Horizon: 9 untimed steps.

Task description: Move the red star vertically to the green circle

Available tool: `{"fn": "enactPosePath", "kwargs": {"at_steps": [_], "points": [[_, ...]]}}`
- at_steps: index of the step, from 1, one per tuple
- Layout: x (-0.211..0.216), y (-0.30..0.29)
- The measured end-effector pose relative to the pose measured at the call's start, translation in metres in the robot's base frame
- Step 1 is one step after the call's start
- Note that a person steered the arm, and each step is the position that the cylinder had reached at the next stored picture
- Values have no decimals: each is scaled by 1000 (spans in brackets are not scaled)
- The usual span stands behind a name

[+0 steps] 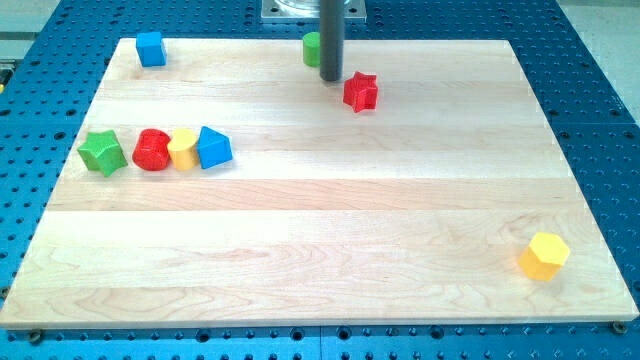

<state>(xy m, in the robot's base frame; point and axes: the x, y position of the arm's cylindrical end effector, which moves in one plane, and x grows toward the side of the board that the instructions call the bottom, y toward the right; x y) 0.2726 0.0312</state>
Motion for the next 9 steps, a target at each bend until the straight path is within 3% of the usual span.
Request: {"fn": "enactPosePath", "kwargs": {"at_steps": [2,3,4,5,7,8,9], "points": [[84,-20],[44,-32],[16,-1],[15,66],[104,8],[107,51],[141,47]]}}
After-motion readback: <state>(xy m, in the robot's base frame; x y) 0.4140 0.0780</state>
